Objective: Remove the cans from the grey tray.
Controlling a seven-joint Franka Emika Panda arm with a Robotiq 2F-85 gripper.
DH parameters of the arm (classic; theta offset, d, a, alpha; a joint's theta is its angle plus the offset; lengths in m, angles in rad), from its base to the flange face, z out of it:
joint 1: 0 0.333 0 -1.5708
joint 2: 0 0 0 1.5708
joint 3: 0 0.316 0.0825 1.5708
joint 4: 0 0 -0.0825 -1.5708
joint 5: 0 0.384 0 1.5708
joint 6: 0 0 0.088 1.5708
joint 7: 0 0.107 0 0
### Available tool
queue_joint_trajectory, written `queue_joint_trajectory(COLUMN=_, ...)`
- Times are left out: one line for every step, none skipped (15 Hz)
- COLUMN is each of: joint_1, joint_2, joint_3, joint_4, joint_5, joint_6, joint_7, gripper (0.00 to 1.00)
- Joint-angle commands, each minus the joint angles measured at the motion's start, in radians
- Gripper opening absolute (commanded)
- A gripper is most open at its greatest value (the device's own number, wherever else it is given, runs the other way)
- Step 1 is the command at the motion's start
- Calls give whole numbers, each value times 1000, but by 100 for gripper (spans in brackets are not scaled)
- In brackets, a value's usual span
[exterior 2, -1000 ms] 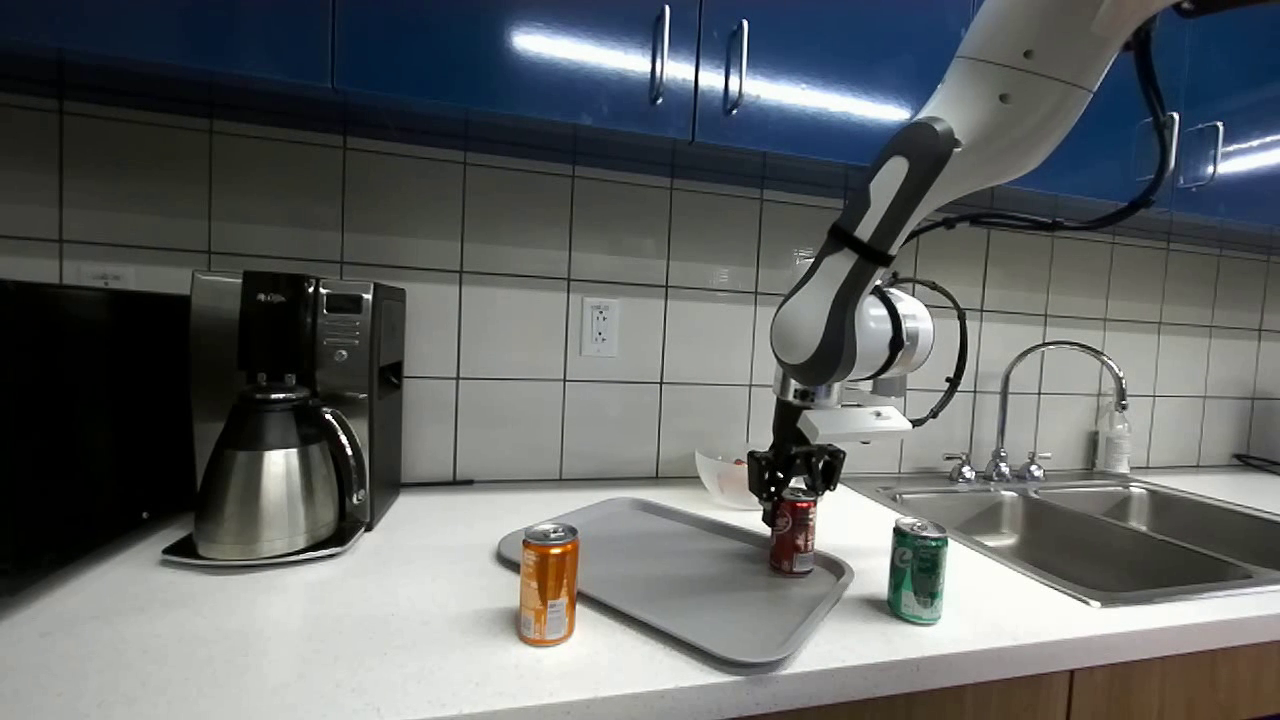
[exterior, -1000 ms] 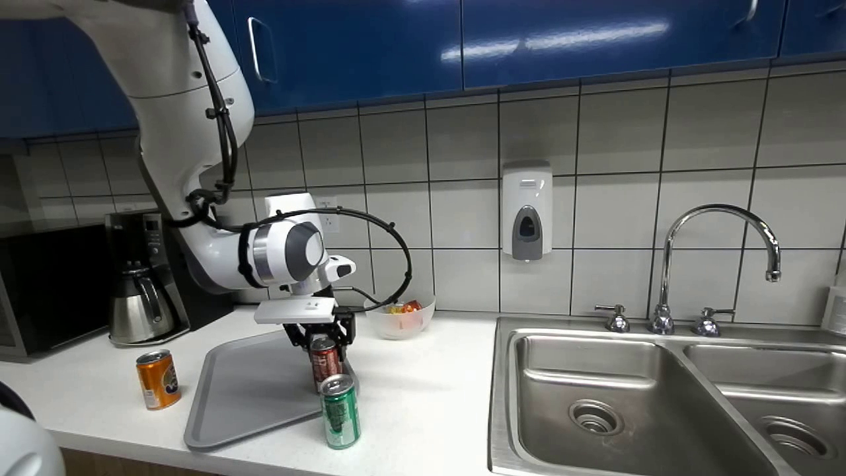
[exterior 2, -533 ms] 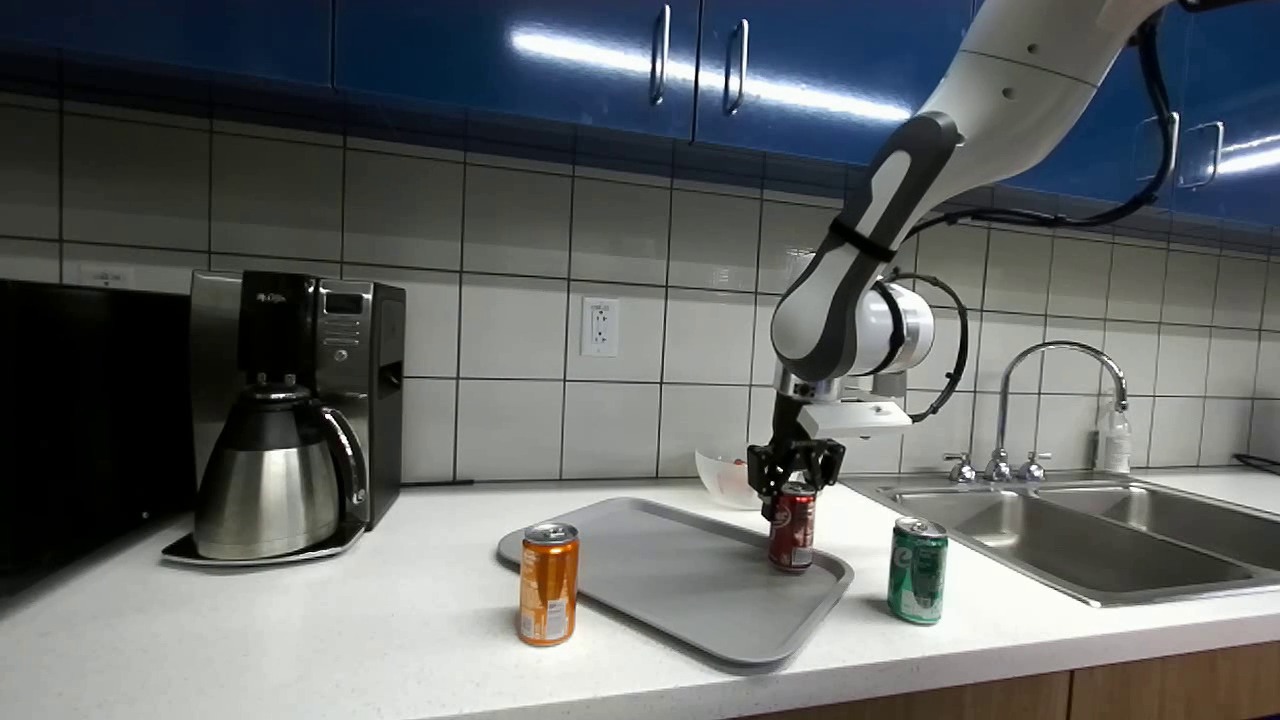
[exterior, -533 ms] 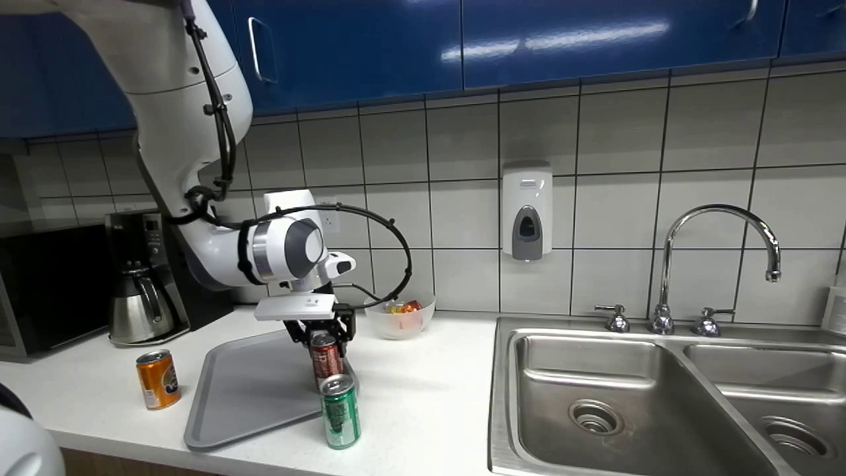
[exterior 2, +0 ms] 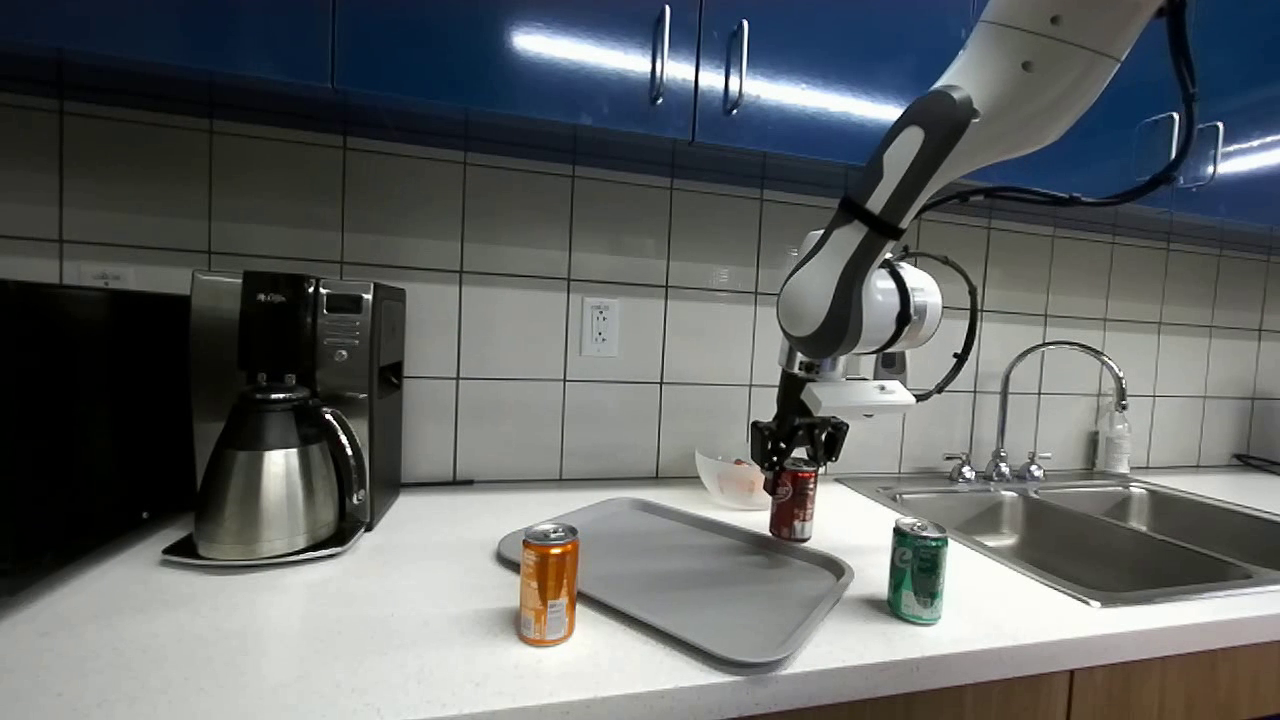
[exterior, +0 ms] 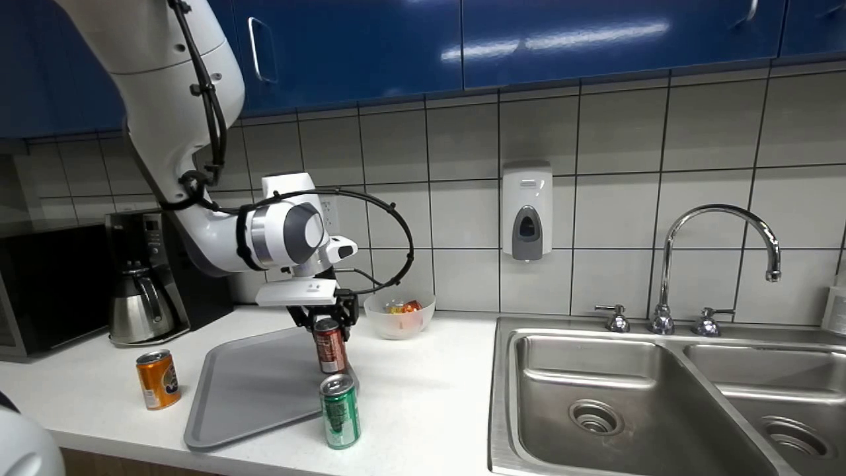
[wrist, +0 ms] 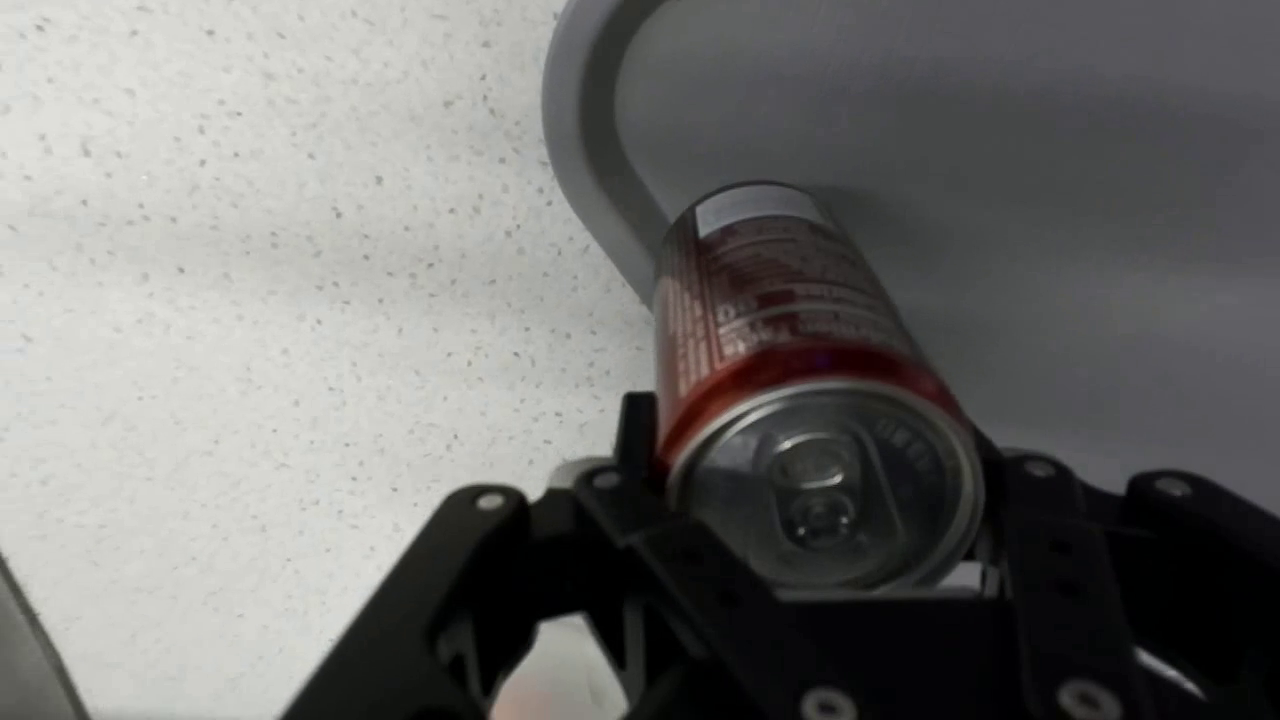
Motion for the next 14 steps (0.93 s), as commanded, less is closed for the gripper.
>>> queue_joint_trajectory(joint_1=-16, joint_2=-64, joint_3=-13, joint_4=-21, joint_5=25, joint_6=-10, joint_7=-14, gripper=38)
queue_joint_trajectory(joint_1=-20, joint_2=-65, joint_3=-17, joint_4=-18, joint_5=30, joint_6=-11, joint_7=-16, gripper=38)
queue_joint_trajectory(joint_1=-26, joint_2=-66, joint_3=-23, joint_4=-13, joint_5=34, joint_6=-12, joint_7=-19, gripper=38)
queue_joint_trajectory(joint_1=-30, joint_2=-64, joint_3=-29, joint_4=-9, joint_5=37, joint_6=-12, joint_7=-21, gripper=38)
queue_joint_trajectory(joint_1=-35, joint_2=-60, joint_3=-35, joint_4=-3, joint_5=37, joint_6=-14, joint_7=-24, gripper=38)
queue_joint_trajectory(joint_1=-40, joint_2=-56, joint_3=-41, joint_4=3, joint_5=37, joint_6=-15, joint_7=-26, gripper=38)
queue_joint_trajectory(joint_1=-44, joint_2=-50, joint_3=-48, joint_4=8, joint_5=33, joint_6=-12, joint_7=-24, gripper=38)
queue_joint_trajectory(joint_1=-47, joint_2=-46, joint_3=-54, joint_4=13, joint_5=31, joint_6=-13, joint_7=-25, gripper=38)
queue_joint_trajectory(joint_1=-52, joint_2=-38, joint_3=-59, joint_4=22, joint_5=32, joint_6=-11, joint_7=-25, gripper=38)
queue_joint_trajectory(joint_1=-55, joint_2=-29, joint_3=-62, joint_4=32, joint_5=34, joint_6=-17, joint_7=-27, gripper=38)
queue_joint_trajectory(joint_1=-57, joint_2=-22, joint_3=-67, joint_4=40, joint_5=30, joint_6=-16, joint_7=-26, gripper=38)
queue_joint_trajectory(joint_1=-61, joint_2=-15, joint_3=-69, joint_4=48, joint_5=36, joint_6=-19, joint_7=-32, gripper=38)
queue_joint_trajectory(joint_1=-64, joint_2=-8, joint_3=-71, joint_4=55, joint_5=38, joint_6=-20, joint_7=-33, gripper=38)
queue_joint_trajectory(joint_1=-67, joint_2=3, joint_3=-73, joint_4=63, joint_5=41, joint_6=-21, joint_7=-36, gripper=38)
